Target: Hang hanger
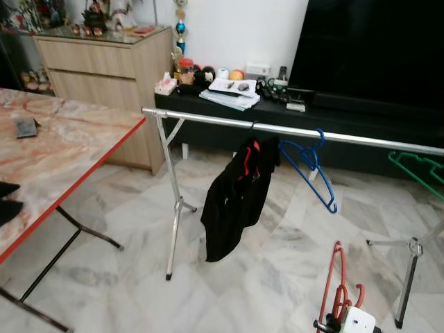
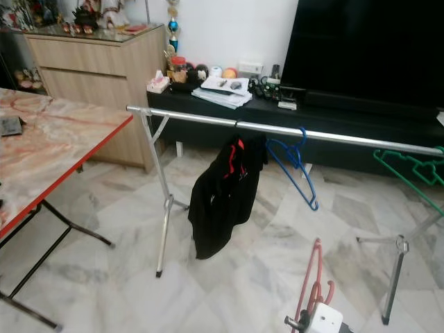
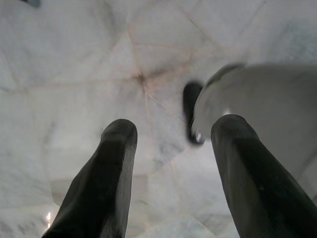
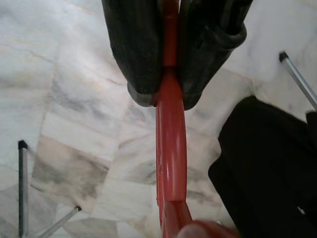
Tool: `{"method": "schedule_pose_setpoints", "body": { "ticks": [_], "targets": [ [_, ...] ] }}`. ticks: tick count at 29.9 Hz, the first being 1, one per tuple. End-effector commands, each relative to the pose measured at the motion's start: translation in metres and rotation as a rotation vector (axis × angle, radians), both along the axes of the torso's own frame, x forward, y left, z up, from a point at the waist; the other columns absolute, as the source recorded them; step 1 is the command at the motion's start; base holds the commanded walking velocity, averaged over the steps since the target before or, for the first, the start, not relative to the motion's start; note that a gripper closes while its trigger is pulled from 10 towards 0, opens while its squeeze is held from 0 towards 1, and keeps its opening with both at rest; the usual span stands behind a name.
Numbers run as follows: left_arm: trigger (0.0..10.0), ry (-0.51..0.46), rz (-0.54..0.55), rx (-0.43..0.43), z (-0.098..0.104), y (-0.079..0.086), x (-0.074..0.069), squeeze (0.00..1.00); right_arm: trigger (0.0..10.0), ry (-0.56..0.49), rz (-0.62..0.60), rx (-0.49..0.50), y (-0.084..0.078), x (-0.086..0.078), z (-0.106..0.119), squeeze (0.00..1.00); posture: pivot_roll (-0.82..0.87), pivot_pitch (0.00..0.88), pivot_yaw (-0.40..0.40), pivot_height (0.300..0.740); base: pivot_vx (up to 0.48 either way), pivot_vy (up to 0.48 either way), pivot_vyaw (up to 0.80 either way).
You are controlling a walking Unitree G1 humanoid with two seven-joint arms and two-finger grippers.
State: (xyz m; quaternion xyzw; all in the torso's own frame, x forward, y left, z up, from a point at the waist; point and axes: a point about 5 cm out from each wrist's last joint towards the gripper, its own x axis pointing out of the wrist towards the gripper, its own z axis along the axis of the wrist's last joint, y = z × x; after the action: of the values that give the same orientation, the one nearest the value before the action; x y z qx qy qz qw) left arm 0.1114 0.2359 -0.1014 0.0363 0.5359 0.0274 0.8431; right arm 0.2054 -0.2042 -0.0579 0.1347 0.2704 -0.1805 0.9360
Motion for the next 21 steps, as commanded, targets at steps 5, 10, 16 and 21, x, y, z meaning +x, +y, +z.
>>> {"method": "schedule_pose_setpoints", "body": {
  "ticks": [5,10,16,21],
  "targets": [
    [10.0,0.011,-0.021,0.019,0.001,0.006,-0.003,0.0,10.0,0.005,-0.023,0.038,0.004,0.0,-0.002,0.0,0.05,0.0,-0.052,0.74,0.298,0.0,-0.77],
    [10.0,0.014,-0.018,0.016,0.0,0.006,-0.004,0.0,10.0,-0.01,-0.01,0.035,0.005,0.005,0.001,0.0,0.05,0.0,-0.057,0.74,0.299,0.0,-0.67],
    [10.0,0.024,-0.016,0.015,-0.001,0.007,-0.01,0.0,10.0,-0.022,0.04,0.019,0.009,0.013,0.006,0.0,0.06,0.0,-0.064,0.74,0.145,0.0,0.0],
    [10.0,0.026,-0.008,0.013,-0.001,0.007,-0.013,0.0,10.0,-0.039,0.066,0.027,0.011,0.018,0.008,0.0,0.06,0.0,-0.068,0.74,0.0,0.0,0.0]
  ]
}}
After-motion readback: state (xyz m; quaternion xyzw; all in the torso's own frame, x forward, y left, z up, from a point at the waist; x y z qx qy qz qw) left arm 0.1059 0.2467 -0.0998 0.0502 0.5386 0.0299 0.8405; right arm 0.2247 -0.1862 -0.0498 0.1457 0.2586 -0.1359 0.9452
